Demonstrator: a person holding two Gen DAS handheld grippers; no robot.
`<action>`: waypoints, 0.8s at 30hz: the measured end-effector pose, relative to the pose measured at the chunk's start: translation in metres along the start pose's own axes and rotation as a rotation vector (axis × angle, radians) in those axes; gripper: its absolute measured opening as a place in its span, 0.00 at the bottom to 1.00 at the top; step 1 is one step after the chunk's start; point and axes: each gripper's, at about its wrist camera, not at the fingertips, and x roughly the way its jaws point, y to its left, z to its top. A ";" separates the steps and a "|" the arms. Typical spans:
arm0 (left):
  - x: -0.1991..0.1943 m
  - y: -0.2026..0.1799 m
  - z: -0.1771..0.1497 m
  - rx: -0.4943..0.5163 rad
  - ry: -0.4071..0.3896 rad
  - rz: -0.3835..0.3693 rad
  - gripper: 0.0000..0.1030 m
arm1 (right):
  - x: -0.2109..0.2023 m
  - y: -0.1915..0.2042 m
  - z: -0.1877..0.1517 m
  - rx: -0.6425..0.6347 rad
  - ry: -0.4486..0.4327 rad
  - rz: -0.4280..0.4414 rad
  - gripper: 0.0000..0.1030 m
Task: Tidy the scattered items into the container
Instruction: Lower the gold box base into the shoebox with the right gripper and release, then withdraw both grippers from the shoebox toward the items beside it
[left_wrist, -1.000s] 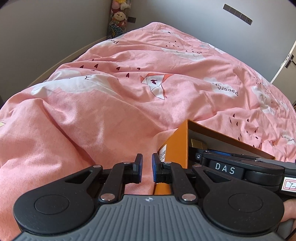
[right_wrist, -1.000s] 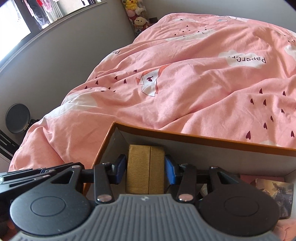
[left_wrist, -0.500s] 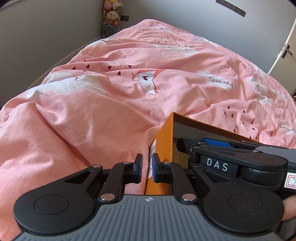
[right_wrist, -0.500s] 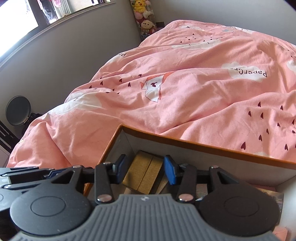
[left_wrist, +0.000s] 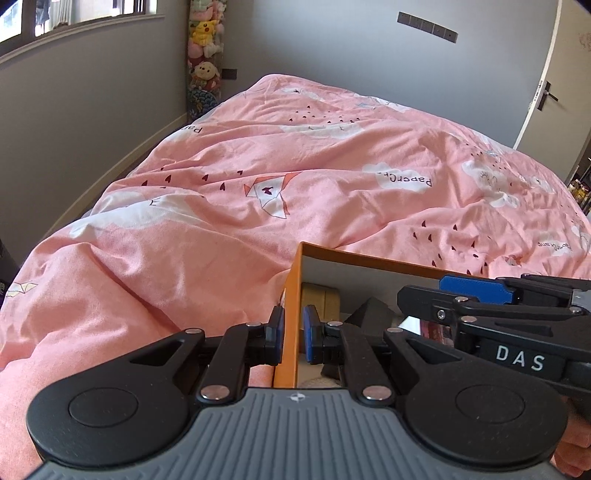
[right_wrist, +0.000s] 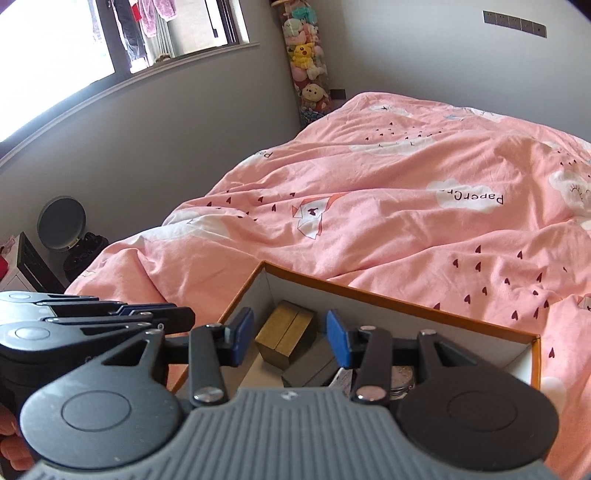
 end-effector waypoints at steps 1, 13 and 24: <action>-0.006 -0.004 -0.001 0.012 -0.010 -0.008 0.10 | -0.009 0.000 -0.002 -0.002 -0.012 0.002 0.47; -0.068 -0.043 -0.026 0.111 -0.068 -0.103 0.10 | -0.101 -0.013 -0.035 0.017 -0.103 -0.034 0.47; -0.099 -0.051 -0.064 0.106 -0.061 -0.171 0.11 | -0.146 -0.054 -0.104 0.126 -0.071 -0.175 0.55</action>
